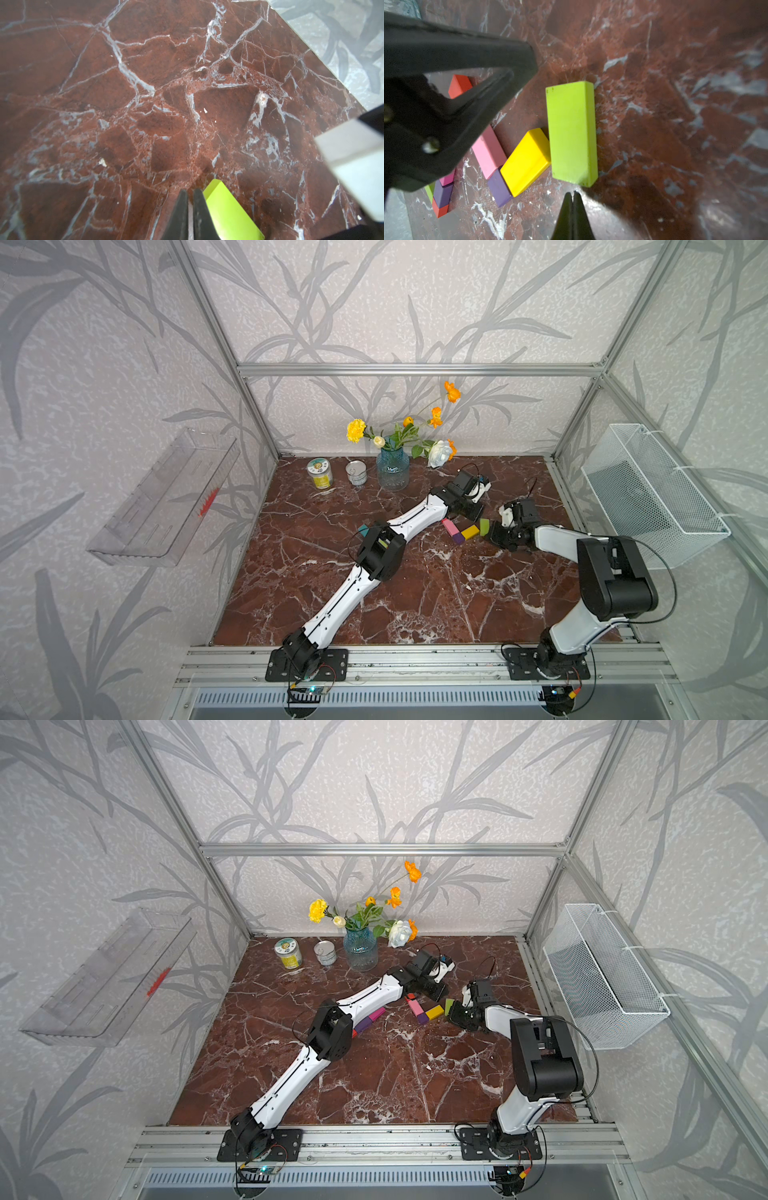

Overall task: Assemble the letter v with building blocks
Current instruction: Assemble the building block at the center of the board.

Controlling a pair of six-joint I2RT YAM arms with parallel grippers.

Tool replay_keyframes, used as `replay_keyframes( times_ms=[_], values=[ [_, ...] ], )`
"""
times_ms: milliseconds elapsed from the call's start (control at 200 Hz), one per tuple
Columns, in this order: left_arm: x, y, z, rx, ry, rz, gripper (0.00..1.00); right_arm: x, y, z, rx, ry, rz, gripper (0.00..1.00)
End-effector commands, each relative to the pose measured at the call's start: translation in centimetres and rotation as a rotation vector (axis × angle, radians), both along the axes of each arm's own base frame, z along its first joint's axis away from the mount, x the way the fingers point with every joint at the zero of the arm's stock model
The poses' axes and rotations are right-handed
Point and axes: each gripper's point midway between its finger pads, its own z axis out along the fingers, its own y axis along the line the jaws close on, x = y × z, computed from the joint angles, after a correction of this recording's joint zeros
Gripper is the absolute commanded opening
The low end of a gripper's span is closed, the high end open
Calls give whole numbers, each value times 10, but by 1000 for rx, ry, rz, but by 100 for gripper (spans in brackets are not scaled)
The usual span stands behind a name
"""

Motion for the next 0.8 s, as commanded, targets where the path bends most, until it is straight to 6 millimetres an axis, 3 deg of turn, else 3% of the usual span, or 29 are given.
replay_keyframes(
  times_ms=[0, 355, 795],
  values=[
    [3, 5, 16, 2, -8, 37, 6, 6, 3, -9, 9, 19, -3, 0],
    [5, 9, 8, 28, -7, 47, 4, 18, 0, -15, -10, 20, -29, 0],
    [6, 8, 1, 32, 2, 44, 9, 30, 4, -21, 12, 19, -25, 0]
  ],
)
